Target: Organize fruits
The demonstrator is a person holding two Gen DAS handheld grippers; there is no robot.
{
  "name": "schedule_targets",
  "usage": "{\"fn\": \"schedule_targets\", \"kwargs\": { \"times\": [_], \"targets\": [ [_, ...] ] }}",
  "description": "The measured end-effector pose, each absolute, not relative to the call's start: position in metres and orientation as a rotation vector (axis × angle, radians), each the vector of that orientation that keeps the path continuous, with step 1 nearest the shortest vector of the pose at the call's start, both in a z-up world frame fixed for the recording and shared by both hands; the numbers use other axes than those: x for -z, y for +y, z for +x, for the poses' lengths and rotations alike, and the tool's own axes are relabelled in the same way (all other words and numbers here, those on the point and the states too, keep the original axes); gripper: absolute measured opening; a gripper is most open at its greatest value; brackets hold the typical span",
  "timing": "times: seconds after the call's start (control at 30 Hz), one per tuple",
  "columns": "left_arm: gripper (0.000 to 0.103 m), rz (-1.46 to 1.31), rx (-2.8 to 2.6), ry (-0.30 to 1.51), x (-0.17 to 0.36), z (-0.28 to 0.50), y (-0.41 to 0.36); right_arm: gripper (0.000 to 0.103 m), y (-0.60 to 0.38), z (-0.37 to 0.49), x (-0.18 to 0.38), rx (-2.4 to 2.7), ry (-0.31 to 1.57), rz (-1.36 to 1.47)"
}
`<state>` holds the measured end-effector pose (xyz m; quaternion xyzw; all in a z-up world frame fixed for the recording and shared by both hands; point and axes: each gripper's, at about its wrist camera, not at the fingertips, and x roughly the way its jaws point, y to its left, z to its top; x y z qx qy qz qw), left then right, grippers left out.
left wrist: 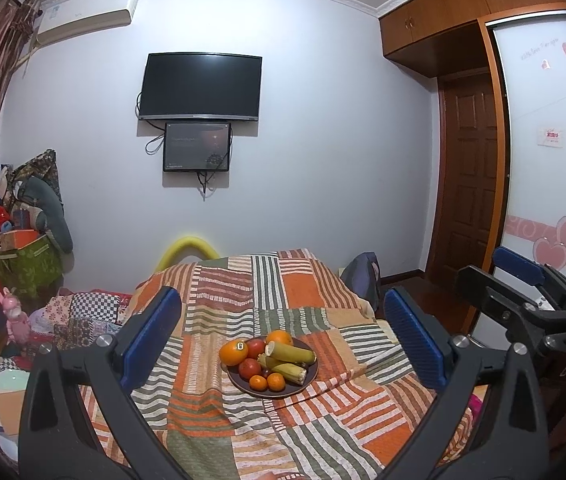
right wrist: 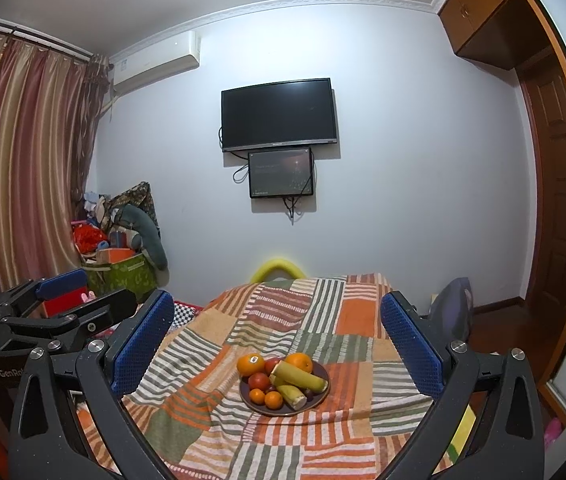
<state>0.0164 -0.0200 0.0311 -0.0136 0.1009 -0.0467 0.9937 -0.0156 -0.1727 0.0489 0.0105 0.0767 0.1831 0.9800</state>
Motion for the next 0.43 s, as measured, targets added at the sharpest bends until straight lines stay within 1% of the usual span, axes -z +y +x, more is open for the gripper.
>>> {"fn": "schedule_targets", "kwargs": {
  "times": [0.43],
  "targets": [
    [0.103,-0.025,0.101,0.211,-0.0321,0.0176,-0.0233,0.103,-0.1733,-0.0157,-0.0513,-0.376,0.155,0.029]
  ]
}}
